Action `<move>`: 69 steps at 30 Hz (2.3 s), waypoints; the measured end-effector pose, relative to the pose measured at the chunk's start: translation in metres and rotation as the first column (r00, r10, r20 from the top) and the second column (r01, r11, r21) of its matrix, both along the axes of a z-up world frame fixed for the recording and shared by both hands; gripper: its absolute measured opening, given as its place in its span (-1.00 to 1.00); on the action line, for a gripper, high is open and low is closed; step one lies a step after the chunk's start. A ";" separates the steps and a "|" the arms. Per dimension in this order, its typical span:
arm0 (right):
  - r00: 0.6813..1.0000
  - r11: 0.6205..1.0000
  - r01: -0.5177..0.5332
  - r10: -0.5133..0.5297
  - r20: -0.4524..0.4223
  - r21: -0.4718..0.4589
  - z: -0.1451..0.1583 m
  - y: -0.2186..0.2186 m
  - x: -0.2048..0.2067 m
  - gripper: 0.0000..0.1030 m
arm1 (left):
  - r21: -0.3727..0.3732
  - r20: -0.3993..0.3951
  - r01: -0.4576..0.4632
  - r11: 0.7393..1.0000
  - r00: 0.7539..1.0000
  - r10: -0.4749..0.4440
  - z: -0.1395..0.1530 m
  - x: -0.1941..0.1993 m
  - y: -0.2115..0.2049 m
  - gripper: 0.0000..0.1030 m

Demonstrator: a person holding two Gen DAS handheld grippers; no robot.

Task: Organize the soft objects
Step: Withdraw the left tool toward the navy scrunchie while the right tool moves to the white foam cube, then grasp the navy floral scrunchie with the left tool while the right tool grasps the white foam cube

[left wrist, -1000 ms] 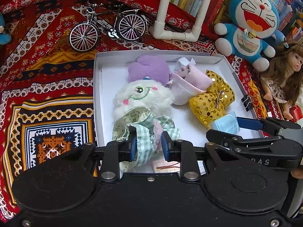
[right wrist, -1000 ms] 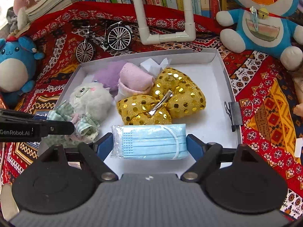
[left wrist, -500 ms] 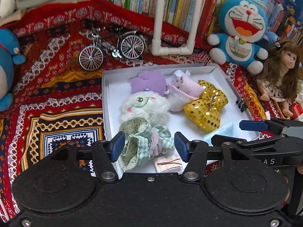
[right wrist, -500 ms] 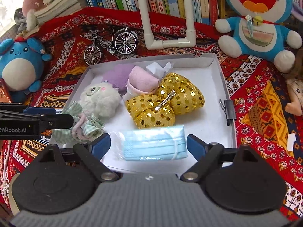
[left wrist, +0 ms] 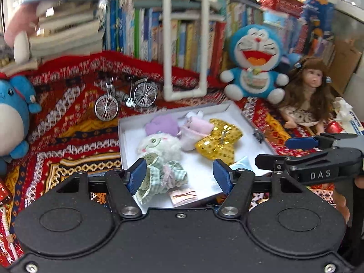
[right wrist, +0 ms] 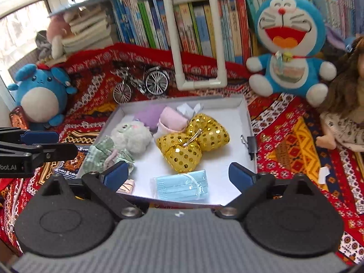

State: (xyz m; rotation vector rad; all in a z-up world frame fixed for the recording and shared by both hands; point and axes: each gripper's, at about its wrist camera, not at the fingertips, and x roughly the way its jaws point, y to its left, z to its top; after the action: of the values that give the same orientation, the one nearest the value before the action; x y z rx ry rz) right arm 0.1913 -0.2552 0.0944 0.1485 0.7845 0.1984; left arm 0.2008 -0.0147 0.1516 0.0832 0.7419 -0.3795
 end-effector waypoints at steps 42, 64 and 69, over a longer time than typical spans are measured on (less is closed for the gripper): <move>0.882 0.982 0.189 -0.167 0.441 -0.007 -0.059 -0.040 -0.188 0.39 | -0.092 0.358 -0.149 0.984 0.918 0.173 -0.131 -0.194 -0.057 -0.10; 0.914 0.986 0.168 -0.163 0.373 0.018 -0.091 -0.040 -0.192 0.48 | -0.048 0.325 -0.265 0.963 0.908 0.266 -0.167 -0.160 -0.076 -0.18; 0.918 0.984 0.176 -0.172 0.358 0.021 -0.096 -0.041 -0.190 0.48 | -0.044 0.310 -0.268 0.962 0.912 0.268 -0.171 -0.154 -0.078 -0.19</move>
State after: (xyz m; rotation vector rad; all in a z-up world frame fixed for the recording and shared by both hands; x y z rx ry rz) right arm 0.0018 -0.2960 -0.0021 0.1651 0.4043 0.0484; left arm 0.0472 -0.0928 -0.0190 0.0390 0.4290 -0.0978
